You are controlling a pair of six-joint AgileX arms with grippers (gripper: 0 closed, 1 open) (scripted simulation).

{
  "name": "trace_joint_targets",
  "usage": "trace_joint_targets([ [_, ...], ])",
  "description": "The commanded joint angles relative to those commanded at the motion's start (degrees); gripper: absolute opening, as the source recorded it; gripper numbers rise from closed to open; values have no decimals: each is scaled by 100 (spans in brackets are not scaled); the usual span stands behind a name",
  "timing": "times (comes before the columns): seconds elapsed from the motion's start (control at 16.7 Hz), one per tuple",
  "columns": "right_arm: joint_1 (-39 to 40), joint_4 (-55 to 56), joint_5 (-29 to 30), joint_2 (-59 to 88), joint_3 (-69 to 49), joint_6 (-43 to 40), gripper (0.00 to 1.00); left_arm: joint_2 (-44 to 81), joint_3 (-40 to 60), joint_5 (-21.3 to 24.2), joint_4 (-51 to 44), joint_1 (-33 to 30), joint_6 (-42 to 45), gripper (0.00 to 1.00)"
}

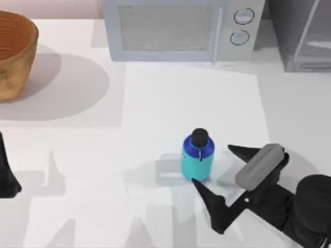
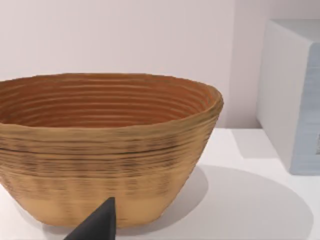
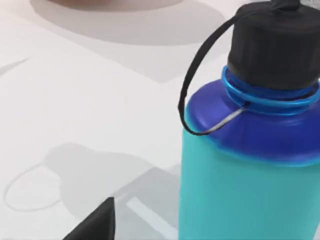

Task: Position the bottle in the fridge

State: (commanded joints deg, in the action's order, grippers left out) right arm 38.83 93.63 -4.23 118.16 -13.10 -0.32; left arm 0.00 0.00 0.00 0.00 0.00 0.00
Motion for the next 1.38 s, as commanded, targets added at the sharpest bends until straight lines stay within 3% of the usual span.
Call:
trace_joint_targets([
  [0.42, 104, -669, 104, 466, -1143, 17, 100, 0, 0, 0, 0, 0, 0, 100],
  [0.66, 110, -702, 109, 489, -1196, 18, 100, 0, 0, 0, 0, 0, 0, 100],
  [1.38, 110, -702, 109, 489, -1196, 18, 10, 0, 0, 0, 0, 0, 0, 100],
])
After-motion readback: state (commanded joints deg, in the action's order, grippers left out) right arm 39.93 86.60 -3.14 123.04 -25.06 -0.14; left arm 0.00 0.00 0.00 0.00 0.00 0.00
